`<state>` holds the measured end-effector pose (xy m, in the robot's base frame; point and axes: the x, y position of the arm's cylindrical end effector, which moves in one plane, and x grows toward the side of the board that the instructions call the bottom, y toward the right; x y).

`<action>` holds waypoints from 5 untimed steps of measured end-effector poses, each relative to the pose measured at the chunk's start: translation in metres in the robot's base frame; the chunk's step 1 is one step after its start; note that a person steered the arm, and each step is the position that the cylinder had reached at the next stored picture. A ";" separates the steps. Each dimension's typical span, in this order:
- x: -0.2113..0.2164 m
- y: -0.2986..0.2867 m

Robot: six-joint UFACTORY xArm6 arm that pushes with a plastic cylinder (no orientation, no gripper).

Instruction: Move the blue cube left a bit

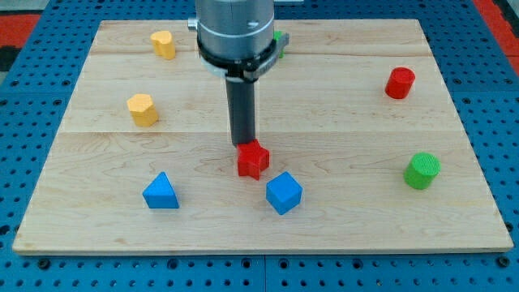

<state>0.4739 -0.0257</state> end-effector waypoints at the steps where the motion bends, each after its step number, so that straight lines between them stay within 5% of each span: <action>1: 0.011 0.015; 3: 0.016 0.100; 5: 0.069 0.093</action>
<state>0.5431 0.0673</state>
